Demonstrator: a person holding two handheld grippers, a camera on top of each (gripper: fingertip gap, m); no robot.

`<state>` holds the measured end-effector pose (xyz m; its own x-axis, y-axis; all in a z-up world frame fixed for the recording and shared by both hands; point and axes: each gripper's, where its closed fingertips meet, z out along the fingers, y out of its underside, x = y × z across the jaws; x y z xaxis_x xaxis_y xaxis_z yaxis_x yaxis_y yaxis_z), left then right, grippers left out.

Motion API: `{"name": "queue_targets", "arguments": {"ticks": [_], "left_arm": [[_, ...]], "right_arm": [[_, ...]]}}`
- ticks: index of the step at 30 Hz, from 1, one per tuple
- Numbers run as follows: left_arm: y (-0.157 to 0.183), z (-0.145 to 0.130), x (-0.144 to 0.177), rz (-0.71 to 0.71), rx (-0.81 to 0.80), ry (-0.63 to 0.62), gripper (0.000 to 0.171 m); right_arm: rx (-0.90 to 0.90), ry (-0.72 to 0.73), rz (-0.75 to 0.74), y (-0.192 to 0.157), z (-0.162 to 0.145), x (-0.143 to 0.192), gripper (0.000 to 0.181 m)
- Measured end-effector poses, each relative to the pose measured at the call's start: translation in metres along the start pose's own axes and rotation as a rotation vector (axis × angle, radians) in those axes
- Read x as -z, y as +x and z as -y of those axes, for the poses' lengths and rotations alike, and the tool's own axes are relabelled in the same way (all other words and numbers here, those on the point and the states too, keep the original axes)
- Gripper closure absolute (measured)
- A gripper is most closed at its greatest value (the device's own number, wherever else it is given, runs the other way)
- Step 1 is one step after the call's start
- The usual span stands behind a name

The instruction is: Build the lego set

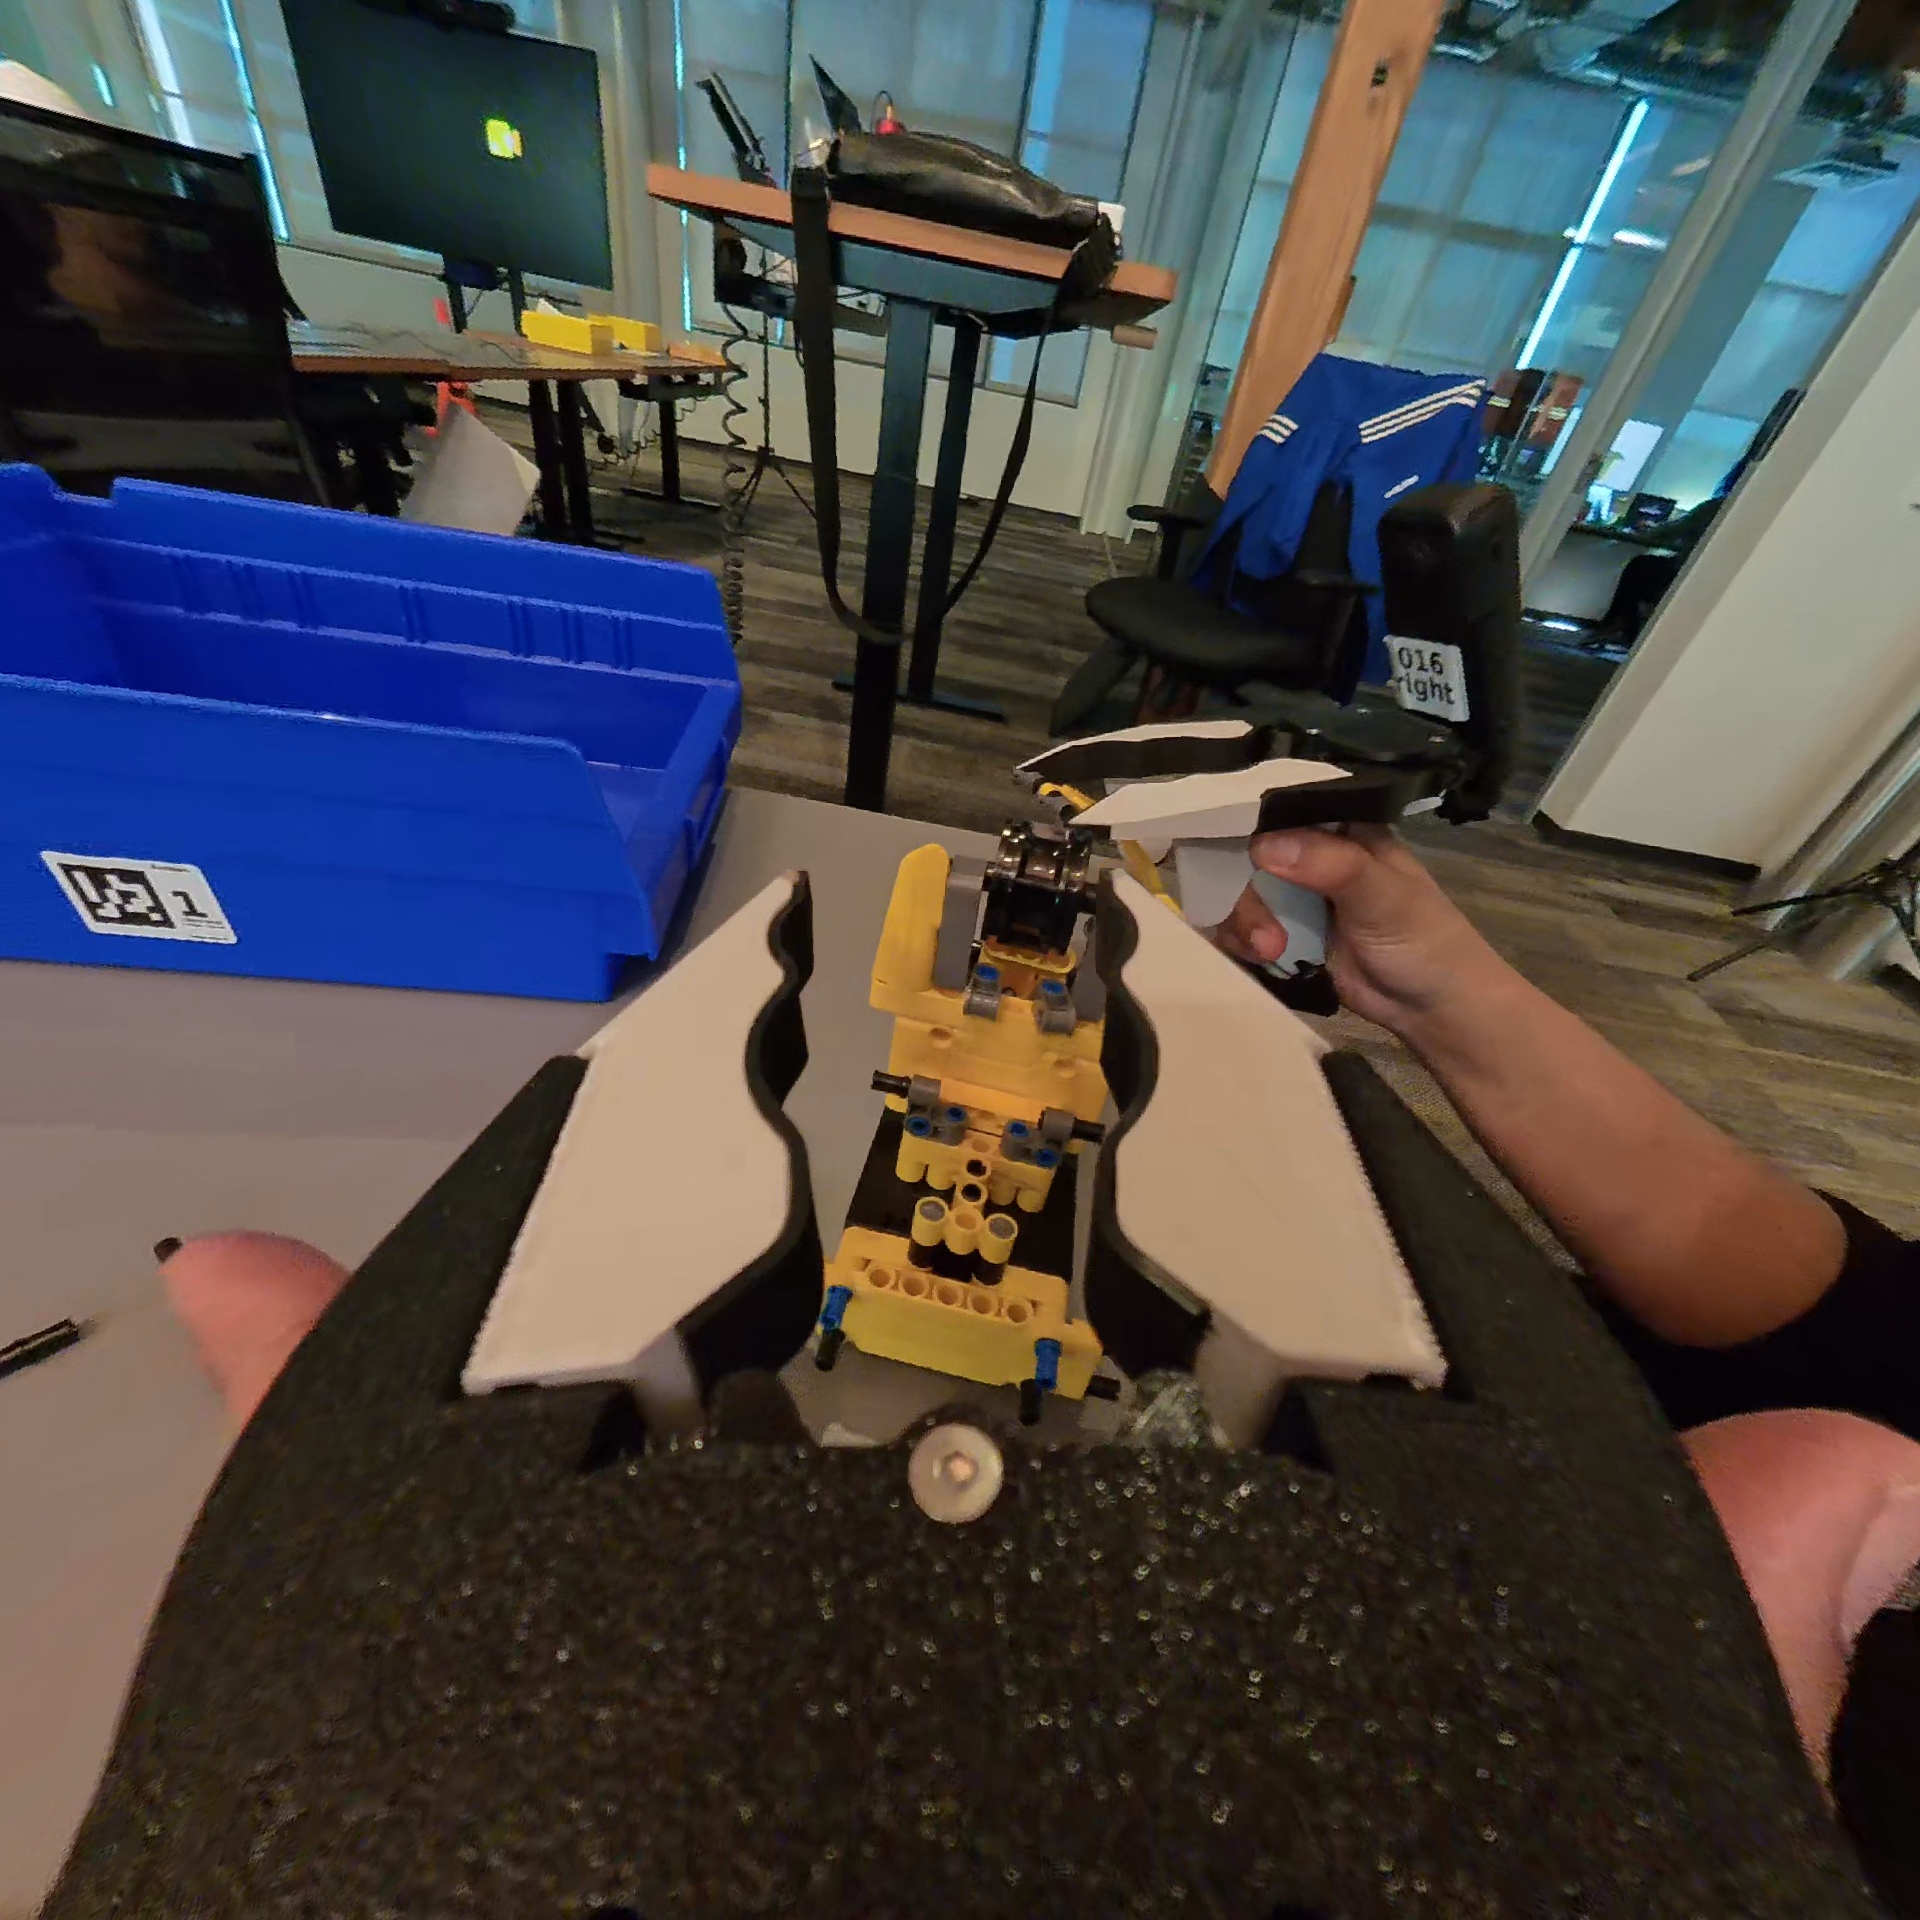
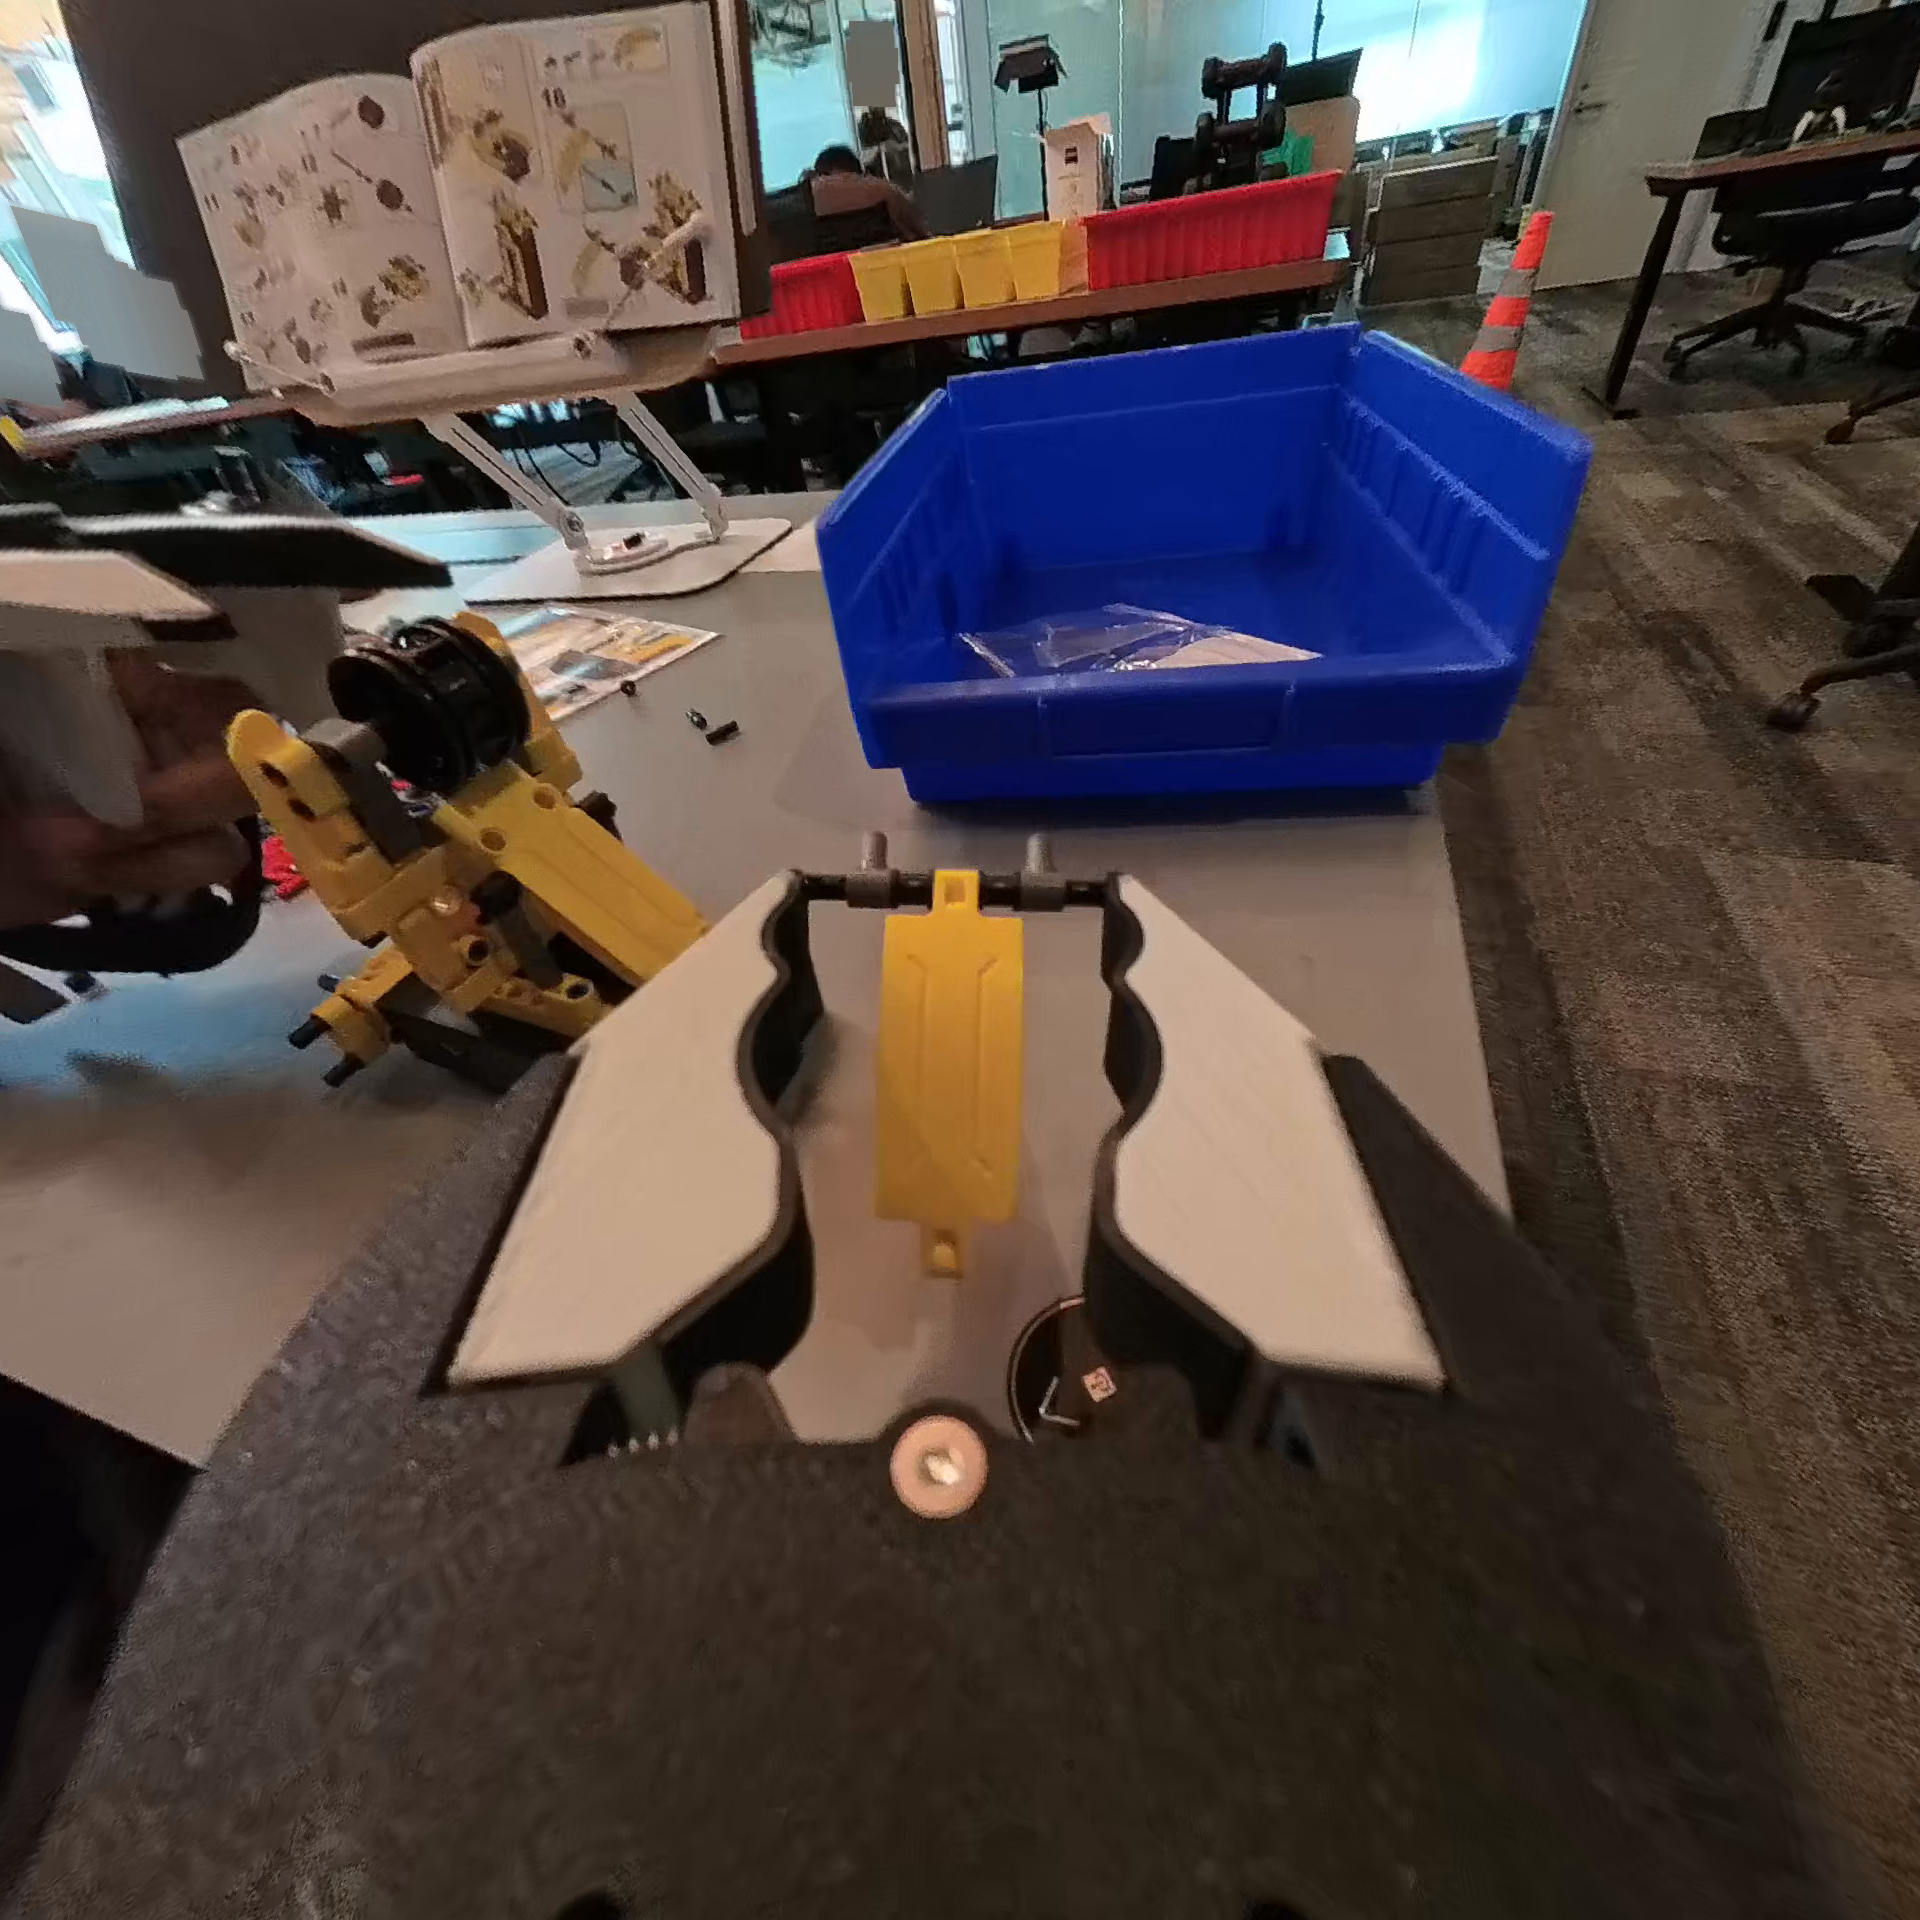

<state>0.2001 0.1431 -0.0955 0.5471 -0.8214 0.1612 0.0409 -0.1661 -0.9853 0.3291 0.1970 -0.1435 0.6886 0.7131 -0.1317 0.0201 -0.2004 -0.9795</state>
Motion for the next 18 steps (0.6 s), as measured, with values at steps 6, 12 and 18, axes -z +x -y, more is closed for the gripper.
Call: {"name": "queue_targets", "arguments": {"ticks": [6, 12, 18], "left_arm": [[-0.008, -0.001, 0.0, 0.028, 0.014, 0.011, 0.118], [-0.014, -0.003, 0.001, 0.048, 0.026, 0.008, 0.117], [-0.018, -0.008, 0.0, 0.06, 0.029, -0.007, 0.117]], "right_arm": [[0.081, -0.067, -0.028, -0.004, -0.009, -0.006, 0.125], [0.053, -0.062, -0.012, -0.003, -0.009, -0.005, 0.125], [0.007, -0.111, 0.008, -0.001, -0.019, -0.007, 0.125]]}}
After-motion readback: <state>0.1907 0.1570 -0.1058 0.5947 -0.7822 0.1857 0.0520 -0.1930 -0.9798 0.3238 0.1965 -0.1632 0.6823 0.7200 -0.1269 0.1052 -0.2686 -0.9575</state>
